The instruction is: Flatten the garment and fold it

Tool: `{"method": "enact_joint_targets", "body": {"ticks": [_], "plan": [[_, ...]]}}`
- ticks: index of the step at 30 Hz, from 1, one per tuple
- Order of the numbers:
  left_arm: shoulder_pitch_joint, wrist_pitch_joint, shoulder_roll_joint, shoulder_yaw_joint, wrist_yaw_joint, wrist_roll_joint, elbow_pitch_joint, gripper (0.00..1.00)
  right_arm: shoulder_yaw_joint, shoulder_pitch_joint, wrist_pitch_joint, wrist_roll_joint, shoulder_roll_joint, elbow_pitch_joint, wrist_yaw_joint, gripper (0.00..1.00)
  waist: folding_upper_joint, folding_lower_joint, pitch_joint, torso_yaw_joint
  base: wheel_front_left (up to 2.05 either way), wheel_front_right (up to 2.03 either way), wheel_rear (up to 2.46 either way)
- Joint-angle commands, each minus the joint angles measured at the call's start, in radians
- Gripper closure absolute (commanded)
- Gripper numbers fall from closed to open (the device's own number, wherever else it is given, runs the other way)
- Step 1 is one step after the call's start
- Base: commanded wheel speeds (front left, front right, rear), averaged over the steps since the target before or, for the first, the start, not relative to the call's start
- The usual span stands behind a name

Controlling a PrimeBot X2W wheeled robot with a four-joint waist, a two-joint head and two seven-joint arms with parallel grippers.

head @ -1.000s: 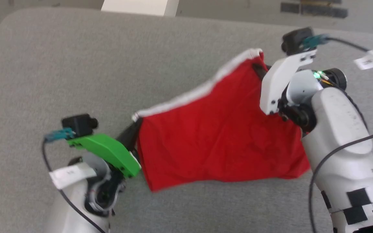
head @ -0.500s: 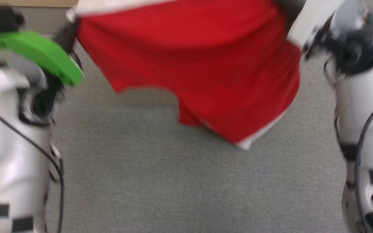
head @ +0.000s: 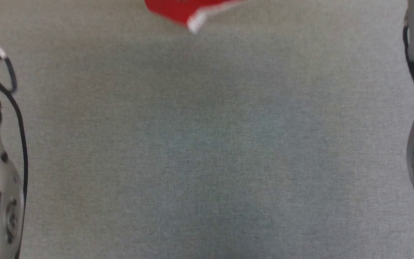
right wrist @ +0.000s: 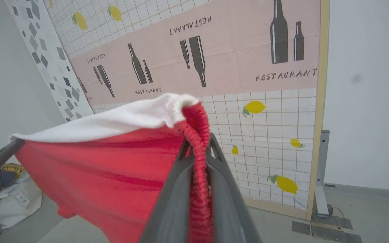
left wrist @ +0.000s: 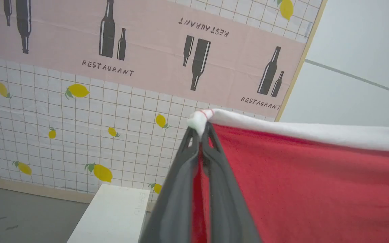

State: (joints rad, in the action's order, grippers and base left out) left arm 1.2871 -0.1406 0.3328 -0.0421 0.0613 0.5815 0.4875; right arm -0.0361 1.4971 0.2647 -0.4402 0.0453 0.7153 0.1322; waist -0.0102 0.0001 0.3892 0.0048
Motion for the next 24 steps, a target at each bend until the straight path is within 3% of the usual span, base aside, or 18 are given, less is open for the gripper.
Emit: {"method": "enact_joint_targets", "body": {"ticks": [1,7,12,15,24], "plan": [[0.030,0.031,0.009,0.012,0.004,-0.005,0.018,1.00,-0.003,0.024,-0.035,-0.007,0.005,0.021,-0.002,1.00,0.0102,-0.0001,0.049,-0.007,0.00,0.00,0.00],[0.024,0.134,-0.009,0.003,0.045,0.020,0.107,1.00,-0.089,0.011,-0.150,-0.123,0.005,0.085,-0.002,1.00,0.0102,-0.0001,0.054,0.012,0.00,0.00,0.00],[-0.095,0.188,-0.013,-0.026,0.066,0.067,0.148,1.00,-0.186,-0.149,-0.174,-0.216,0.005,0.044,-0.002,1.00,0.0102,-0.0001,0.016,0.028,0.00,0.00,0.00],[-0.187,0.202,-0.020,-0.053,0.068,0.114,0.133,1.00,-0.181,-0.278,-0.156,-0.270,0.005,0.004,-0.002,1.00,0.0102,-0.0001,-0.026,0.040,0.00,0.00,0.00],[-0.628,0.214,-0.014,-0.105,0.063,0.245,-0.056,1.00,-0.201,-0.833,0.048,-0.343,0.090,-0.377,-0.002,1.00,0.0102,-0.0001,-0.187,0.064,0.00,0.00,0.00]]}}
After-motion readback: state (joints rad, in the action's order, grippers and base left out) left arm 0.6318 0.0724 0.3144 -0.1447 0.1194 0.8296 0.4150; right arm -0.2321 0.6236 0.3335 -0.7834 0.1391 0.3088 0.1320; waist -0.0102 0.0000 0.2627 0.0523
